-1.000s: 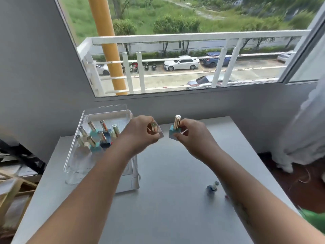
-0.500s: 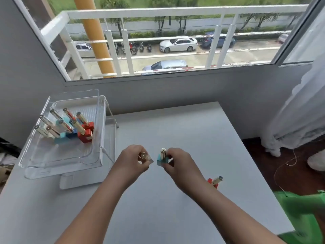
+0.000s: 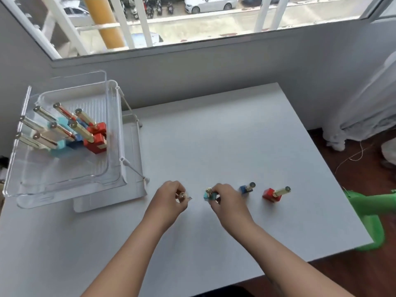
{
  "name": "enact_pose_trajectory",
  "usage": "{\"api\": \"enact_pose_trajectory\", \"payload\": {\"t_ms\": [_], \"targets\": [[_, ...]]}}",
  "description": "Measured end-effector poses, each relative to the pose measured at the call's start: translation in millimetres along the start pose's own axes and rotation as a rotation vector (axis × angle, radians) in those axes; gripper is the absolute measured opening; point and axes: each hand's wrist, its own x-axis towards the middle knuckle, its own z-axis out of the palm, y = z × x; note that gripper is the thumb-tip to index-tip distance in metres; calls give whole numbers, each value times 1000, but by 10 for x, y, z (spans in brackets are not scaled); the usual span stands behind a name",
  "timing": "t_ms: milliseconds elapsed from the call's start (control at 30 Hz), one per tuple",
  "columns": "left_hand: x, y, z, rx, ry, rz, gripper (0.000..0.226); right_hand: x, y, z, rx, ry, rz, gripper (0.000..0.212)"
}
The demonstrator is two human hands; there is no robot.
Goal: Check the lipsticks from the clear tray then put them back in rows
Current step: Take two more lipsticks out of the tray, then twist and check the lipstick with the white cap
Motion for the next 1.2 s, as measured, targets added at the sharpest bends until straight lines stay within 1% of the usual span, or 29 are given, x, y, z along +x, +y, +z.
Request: {"api": "enact_pose_trajectory", "payload": {"t_ms": [267, 333, 433, 467, 500, 567, 600, 667, 767, 833, 933, 1067, 1200], "targets": [[45, -233, 146, -20, -79, 20, 10, 45, 142, 210, 26, 41, 80, 8], [54, -277, 171, -45, -86, 28, 10, 61, 177, 243, 55, 63, 97, 5], [70, -322, 190, -64, -97, 21, 10, 93, 240, 287, 111, 92, 105, 6], [69, -337, 190, -65, -104, 16, 11, 97, 262, 302, 123, 94, 111, 9], [64, -355, 186, -67, -111, 8, 14, 94, 286, 318, 134, 95, 121, 16], [40, -397, 175, -74, -119, -3, 25, 52, 354, 358, 141, 107, 160, 38], [23, -424, 166, -75, -116, -2, 29, 11, 390, 381, 123, 121, 178, 46], [-23, -494, 153, -72, -99, 14, 34, -116, 462, 448, 39, 164, 179, 52], [-113, -620, 130, -55, -77, 42, 37, -353, 563, 619, -126, 214, 84, 56], [-158, -698, 121, -46, -72, 52, 39, -479, 626, 767, -273, 200, 42, 60], [-187, -749, 131, -27, -70, 68, 41, -586, 707, 943, -468, 143, 29, 66], [-136, -694, 165, -15, -64, 110, 38, -598, 765, 1020, -537, 129, 28, 68], [-41, -621, 202, -19, -63, 136, 32, -593, 797, 1060, -571, 169, 23, 68]]}}
